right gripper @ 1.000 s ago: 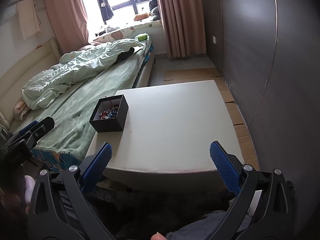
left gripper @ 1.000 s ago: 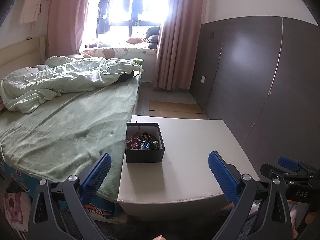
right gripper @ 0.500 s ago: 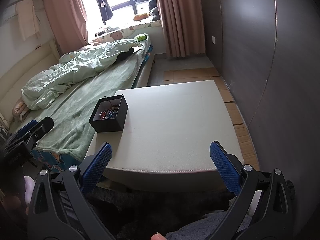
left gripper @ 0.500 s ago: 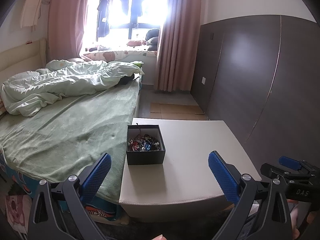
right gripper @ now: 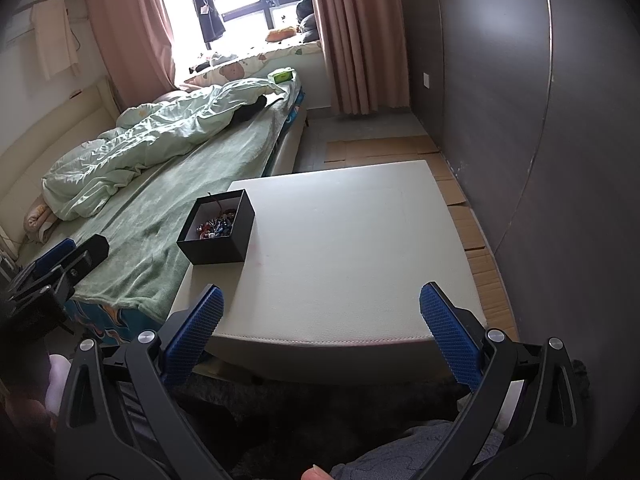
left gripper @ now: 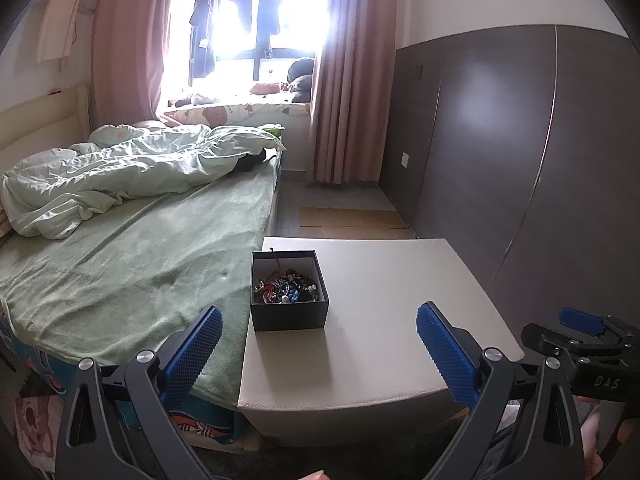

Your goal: Organize jewelry

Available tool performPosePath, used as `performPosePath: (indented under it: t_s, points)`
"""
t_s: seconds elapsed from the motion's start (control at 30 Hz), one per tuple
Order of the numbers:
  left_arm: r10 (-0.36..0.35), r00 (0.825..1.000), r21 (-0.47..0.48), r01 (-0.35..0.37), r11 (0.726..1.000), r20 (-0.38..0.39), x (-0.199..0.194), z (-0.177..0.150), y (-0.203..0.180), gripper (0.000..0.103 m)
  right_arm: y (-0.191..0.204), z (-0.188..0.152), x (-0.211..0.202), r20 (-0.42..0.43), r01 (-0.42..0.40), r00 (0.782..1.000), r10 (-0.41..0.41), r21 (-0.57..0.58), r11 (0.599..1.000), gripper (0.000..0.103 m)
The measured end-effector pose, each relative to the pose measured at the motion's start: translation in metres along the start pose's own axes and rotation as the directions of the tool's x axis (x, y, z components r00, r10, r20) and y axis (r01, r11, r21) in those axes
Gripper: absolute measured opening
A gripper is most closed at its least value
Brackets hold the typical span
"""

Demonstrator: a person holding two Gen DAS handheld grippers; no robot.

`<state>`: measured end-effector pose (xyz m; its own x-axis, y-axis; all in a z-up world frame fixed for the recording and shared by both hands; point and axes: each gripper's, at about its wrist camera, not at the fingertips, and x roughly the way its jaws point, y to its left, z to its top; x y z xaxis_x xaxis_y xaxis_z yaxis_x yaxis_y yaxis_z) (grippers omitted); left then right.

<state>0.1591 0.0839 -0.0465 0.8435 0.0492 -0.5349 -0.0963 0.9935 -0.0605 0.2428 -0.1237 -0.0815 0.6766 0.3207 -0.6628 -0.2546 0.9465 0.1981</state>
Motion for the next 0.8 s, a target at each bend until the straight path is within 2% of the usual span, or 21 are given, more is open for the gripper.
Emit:
performPosePath:
  t_s: [0.47,0.6,0.8]
  points:
    - [-0.004,1.0,0.01,0.004,1.0,0.007,-0.0025,-0.0016,-0.0019,0.094,-0.0031,0.0008,-0.0012,-0.004,0.015,1.0,-0.015,-0.004,1.0,0.098]
    - [0.015,1.0,0.02,-0.015,1.0,0.009,-0.0028,-0.0018,-0.0048,0.094,-0.0013,0.0015,-0.0012,-0.002,0.025,1.0,-0.025,-0.017,1.0,0.098]
    - [-0.002,1.0,-0.009,0.002,1.0,0.008,-0.002,-0.0012,0.0002,0.094,0.0029,0.0003,0.0008,-0.01,0.029,1.0,-0.029,-0.028,0.999,0.098]
